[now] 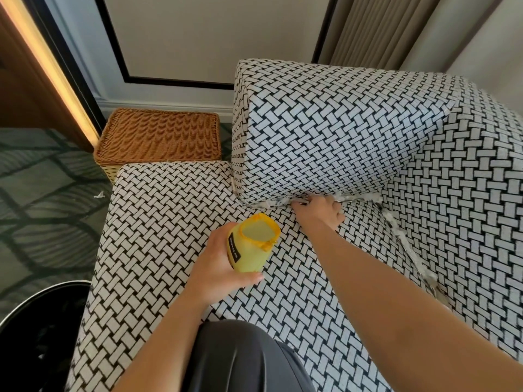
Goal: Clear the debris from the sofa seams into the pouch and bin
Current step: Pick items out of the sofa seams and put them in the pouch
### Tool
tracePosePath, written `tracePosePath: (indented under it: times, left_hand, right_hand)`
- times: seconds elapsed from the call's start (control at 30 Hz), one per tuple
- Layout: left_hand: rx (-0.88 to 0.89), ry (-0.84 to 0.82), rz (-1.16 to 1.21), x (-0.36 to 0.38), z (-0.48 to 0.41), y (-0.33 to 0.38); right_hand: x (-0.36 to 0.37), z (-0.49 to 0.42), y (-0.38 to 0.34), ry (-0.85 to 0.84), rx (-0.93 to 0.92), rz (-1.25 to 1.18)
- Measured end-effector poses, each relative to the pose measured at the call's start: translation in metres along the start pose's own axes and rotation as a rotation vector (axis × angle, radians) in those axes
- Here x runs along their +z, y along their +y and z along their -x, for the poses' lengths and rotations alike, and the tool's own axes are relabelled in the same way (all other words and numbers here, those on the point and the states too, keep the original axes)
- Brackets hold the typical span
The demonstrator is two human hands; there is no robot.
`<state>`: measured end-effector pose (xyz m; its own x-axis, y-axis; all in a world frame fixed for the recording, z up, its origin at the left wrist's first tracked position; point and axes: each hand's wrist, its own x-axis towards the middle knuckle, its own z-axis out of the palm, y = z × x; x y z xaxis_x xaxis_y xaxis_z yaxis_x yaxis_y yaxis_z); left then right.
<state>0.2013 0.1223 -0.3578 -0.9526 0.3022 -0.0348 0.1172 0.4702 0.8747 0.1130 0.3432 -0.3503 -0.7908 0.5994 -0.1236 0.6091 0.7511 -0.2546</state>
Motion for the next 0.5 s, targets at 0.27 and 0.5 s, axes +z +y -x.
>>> tracePosePath:
  times: [0.27,0.5]
  left_hand:
    - [-0.007,0.011,0.017,0.002,-0.002,-0.005]
    - [-0.006,0.019,0.026,0.002,-0.002,-0.006]
  right_hand:
    - [0.004,-0.003,-0.004,0.057,-0.042,0.048]
    - [0.009,-0.003,0.013,0.11,-0.191,-0.064]
